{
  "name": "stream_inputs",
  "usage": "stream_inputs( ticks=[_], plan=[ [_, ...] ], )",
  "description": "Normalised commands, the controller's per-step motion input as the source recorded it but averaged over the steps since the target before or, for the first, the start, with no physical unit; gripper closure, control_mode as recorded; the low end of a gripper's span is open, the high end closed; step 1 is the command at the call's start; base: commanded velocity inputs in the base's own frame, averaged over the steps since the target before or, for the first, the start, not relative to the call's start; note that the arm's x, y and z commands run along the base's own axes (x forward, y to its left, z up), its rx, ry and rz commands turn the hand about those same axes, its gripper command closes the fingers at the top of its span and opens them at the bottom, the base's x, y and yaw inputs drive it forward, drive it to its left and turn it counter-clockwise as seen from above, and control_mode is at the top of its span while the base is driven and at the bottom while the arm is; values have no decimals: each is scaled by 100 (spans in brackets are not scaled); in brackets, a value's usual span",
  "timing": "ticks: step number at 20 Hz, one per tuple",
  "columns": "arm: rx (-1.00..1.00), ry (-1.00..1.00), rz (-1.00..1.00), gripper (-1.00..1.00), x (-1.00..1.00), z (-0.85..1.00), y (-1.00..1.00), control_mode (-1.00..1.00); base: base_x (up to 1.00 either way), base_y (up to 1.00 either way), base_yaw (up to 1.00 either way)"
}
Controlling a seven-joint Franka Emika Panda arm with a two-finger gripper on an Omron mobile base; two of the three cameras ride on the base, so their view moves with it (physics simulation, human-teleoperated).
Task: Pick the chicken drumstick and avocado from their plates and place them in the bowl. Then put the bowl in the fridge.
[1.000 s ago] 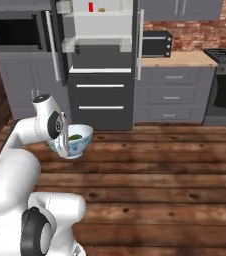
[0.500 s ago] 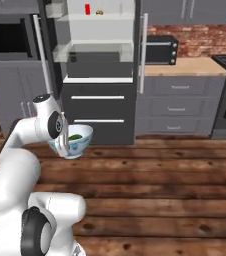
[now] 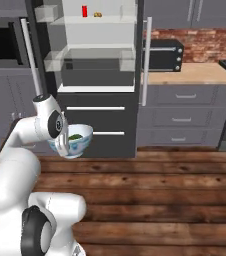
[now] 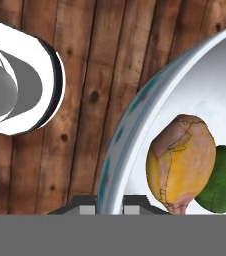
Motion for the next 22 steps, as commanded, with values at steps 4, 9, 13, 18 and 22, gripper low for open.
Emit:
stream_inputs(
  ticks=[4, 9, 13, 18, 22],
  plan=[
    [0, 0, 0, 100, 0, 0, 0, 100, 70, 7, 0],
    [0, 0, 0, 100, 0, 0, 0, 100, 68, 15, 0],
    [0, 0, 0, 100, 0, 0, 0, 100, 64, 2, 7],
    [0, 0, 0, 100, 0, 0, 0, 100, 54, 0, 8],
    [0, 0, 0, 100, 0, 0, 0, 100, 50, -6, 20]
  ],
)
